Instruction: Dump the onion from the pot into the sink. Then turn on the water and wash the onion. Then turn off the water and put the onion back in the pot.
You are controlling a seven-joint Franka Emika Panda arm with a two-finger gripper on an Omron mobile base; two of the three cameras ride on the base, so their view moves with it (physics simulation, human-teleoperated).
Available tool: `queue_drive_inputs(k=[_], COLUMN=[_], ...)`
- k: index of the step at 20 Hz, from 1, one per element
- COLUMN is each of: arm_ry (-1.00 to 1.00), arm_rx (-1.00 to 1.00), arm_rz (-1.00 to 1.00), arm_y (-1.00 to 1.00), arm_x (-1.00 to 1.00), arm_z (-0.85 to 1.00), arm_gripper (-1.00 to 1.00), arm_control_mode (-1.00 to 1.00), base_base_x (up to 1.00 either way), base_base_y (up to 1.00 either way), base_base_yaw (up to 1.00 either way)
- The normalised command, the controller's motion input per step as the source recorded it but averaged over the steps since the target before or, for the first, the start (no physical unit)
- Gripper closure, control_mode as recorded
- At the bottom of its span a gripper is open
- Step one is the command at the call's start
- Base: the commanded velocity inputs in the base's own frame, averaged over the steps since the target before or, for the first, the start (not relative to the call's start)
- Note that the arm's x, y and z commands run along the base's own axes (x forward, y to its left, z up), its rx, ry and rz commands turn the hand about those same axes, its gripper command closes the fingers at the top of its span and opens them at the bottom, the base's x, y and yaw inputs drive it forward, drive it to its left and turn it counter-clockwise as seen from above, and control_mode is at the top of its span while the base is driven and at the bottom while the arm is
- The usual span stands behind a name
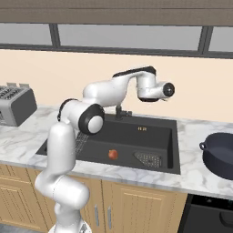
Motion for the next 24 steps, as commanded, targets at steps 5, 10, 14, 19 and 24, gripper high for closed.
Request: queue_drive_inputs(k=[5, 10, 14, 19, 24], arm_ry=[0.62, 0.75, 0.34, 0.02, -0.03], arm_rx=[-0.19, -0.19, -0.17, 0.00, -0.01], arm_rz=[0.00, -0.04, -0.10, -0.18, -0.10], arm_y=[-0.40, -0.40, -0.10, -0.05, 0.16], arm_x=[-0.15, -0.54, -0.89, -0.64, -0.75], arm_z=[0.84, 0.14, -0.35, -0.18, -0.09], arm_gripper=[1.00, 1.00, 1.00, -1.00, -1.00], arm_control_mode=[-1.00, -1.00, -1.00, -1.00, -1.00], base_base_x=[0.00, 0.00, 0.00, 0.00, 0.00], base_base_y=[0.00, 0.00, 0.00, 0.00, 0.00], base_base_yaw=[0.00, 0.00, 0.00, 0.00, 0.00])
